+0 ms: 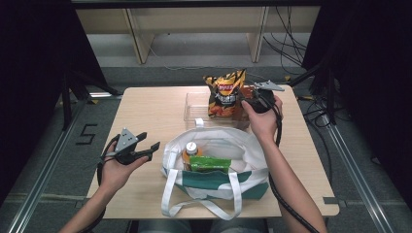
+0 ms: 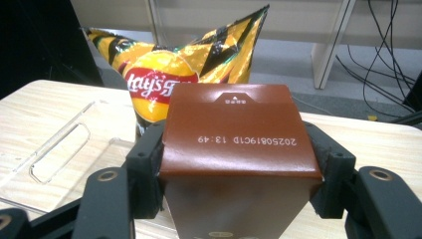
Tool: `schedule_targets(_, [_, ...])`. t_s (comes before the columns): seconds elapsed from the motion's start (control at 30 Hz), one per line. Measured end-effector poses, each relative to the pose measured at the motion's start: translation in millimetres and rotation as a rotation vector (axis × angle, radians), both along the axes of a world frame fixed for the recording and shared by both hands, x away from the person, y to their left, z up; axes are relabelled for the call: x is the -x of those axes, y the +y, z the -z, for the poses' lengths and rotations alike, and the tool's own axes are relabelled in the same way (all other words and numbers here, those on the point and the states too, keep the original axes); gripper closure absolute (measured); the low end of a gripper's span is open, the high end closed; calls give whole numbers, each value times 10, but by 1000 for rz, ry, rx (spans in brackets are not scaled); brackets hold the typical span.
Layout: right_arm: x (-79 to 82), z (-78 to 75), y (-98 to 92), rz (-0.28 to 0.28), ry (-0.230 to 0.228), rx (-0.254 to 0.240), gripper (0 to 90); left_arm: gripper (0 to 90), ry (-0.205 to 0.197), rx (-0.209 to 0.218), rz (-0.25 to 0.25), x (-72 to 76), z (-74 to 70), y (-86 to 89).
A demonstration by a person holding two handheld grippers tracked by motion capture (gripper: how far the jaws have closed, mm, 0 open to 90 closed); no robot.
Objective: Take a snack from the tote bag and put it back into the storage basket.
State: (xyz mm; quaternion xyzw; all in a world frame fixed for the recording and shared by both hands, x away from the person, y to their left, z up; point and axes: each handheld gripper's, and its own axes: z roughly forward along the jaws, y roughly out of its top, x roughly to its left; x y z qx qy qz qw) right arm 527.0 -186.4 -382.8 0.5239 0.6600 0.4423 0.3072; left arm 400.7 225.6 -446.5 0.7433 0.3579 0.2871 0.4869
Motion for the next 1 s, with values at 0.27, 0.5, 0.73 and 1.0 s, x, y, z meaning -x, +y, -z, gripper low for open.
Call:
schedule_targets(0.27, [-8,21,9,2,23,-3,380,366,2,-3,1,-4,5,1])
schedule_targets(0.5, [-18,10,-9,10,36,-2,313,366,-2,-7,6,0,-1,-3])
schedule_targets(0.73, [61,-49,1,7,46,-10,280,366,0,-3,2,3,-2,-3])
schedule_targets(1.0, [185,-105,-59,-17,44,-5,264,366,-1,-6,4,9,-4,-8])
